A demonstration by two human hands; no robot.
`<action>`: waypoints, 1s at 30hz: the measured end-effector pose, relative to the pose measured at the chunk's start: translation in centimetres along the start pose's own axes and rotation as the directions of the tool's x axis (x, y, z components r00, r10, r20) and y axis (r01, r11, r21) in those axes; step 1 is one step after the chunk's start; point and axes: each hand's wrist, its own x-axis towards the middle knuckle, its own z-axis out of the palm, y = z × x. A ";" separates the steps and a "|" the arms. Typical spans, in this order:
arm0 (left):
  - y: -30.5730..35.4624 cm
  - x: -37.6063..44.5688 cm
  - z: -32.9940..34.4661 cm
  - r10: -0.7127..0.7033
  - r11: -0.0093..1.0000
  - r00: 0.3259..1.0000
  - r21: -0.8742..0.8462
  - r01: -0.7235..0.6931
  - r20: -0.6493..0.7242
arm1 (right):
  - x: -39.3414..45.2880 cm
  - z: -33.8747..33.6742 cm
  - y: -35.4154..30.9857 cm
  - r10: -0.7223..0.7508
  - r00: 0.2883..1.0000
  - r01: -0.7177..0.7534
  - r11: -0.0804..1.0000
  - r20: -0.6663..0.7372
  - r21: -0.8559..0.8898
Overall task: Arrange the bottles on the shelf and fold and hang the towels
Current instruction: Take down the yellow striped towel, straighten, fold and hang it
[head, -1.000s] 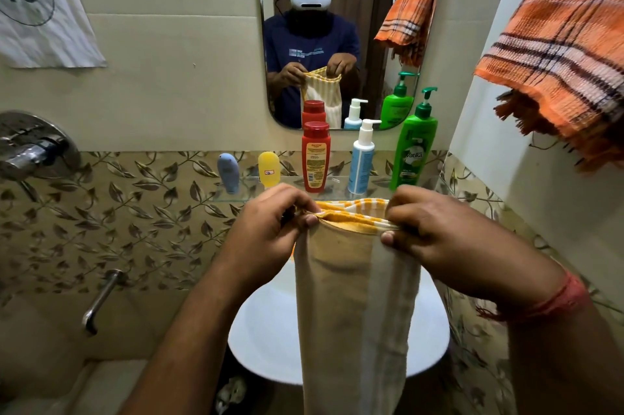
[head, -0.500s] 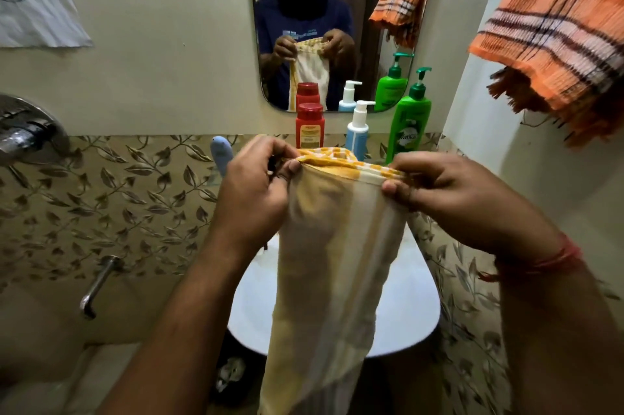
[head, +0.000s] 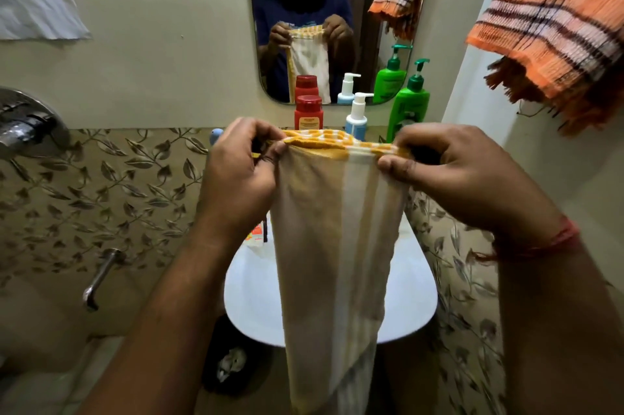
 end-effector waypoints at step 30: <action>0.6 -1.2 -2.1 -0.157 0.596 0.970 -0.765 0.243 0.186 | -1.5 2.0 -1.9 0.188 0.905 0.161 0.680 -0.382 0.716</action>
